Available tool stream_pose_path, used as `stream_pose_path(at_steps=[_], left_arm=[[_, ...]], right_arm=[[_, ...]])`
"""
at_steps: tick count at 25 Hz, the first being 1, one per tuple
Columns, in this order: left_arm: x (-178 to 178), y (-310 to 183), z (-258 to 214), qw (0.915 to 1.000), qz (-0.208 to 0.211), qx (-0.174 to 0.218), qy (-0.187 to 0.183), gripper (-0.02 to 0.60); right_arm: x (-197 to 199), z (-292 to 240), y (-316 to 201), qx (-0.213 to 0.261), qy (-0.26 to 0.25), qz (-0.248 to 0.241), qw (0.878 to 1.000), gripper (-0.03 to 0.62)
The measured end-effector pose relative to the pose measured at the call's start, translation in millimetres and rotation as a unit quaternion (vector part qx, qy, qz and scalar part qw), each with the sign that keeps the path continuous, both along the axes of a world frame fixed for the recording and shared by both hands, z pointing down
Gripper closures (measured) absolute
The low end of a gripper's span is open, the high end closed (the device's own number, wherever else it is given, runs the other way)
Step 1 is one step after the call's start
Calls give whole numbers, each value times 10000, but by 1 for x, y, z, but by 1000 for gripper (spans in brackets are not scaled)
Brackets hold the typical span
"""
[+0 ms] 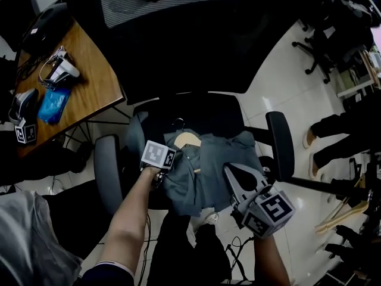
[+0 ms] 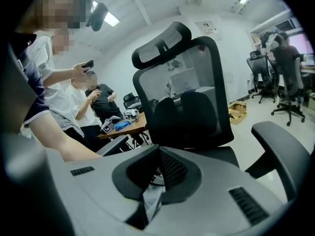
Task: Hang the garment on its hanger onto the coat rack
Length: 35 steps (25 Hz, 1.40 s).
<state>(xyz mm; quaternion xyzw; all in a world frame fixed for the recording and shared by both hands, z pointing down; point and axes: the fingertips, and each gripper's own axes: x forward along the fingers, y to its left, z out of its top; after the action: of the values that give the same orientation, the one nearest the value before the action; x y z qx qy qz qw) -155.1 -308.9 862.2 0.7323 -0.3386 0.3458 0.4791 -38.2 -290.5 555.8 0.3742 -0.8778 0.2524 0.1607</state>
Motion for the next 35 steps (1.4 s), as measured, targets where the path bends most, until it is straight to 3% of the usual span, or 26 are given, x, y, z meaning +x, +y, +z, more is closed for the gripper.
stream_pose_path(at_steps=[4, 9, 13, 20, 26, 31, 35], left_arm=[[4, 0, -13, 9958, 471, 611, -494, 455], [7, -1, -56, 9899, 486, 1192, -598, 457], [4, -3, -93, 9773, 643, 1814, -880, 462], [8, -3, -167, 9565, 803, 2640, -944, 493], [7, 11, -234, 9467, 720, 3005, -907, 512], [13, 22, -292, 9297, 744, 3458, -1031, 511], [17, 43, -340, 9226, 680, 3647, -1053, 512]], right_arm=[[-4, -3, 1, 5, 4, -20, 10000, 582], [-3, -17, 1, 142, -27, -19, 9999, 582], [-1, -29, 4, 264, -70, -5, 9996, 582], [8, -58, 14, 551, -155, -12, 9984, 582], [18, -92, 34, 857, -233, -36, 9960, 582], [24, -130, 53, 1291, -350, -170, 9909, 582], [37, -166, 75, 1640, -415, -235, 9853, 582]])
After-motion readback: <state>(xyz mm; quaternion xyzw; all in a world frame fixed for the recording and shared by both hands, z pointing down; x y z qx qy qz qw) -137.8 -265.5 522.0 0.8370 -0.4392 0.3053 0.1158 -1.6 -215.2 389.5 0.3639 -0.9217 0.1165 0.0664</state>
